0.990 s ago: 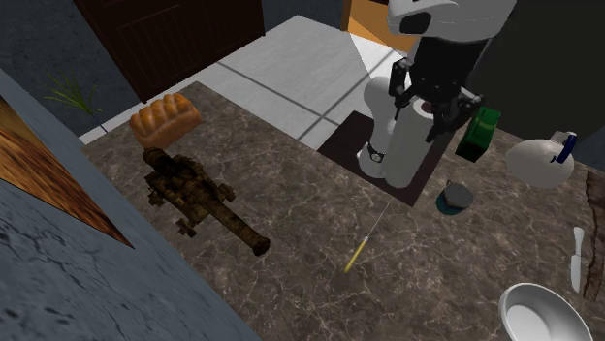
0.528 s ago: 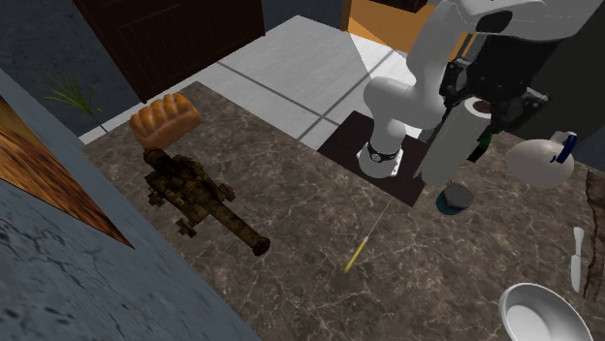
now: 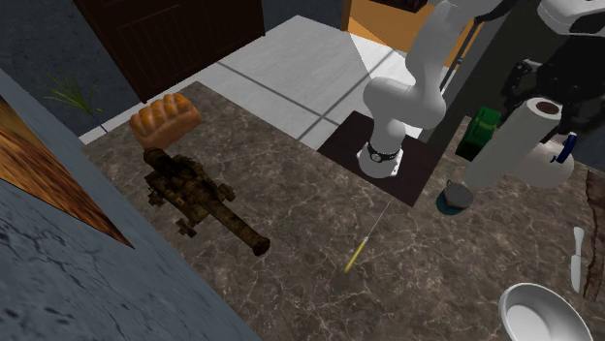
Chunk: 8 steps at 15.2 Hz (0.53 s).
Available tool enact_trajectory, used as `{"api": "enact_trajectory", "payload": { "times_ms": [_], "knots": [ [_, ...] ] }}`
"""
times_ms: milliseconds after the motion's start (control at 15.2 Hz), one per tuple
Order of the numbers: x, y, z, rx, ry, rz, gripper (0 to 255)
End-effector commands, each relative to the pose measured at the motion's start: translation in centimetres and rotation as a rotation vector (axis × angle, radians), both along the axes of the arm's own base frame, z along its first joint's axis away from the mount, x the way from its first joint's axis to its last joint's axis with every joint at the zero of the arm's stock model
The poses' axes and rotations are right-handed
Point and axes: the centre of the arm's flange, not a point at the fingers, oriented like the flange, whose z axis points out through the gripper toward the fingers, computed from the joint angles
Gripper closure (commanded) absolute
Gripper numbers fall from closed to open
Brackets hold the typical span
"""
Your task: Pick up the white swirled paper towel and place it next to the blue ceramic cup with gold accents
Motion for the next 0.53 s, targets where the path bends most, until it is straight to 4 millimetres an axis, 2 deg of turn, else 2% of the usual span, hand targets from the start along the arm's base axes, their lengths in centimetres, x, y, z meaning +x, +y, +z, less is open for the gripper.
{"api": "enact_trajectory", "payload": {
  "times_ms": [0, 462],
  "knots": [
    [-1.4, 2.4, -0.1, 0.001, 0.001, -0.001, 255],
    [-6.6, 10.0, -0.1, 0.001, 0.001, -0.001, 255]
  ]
}}
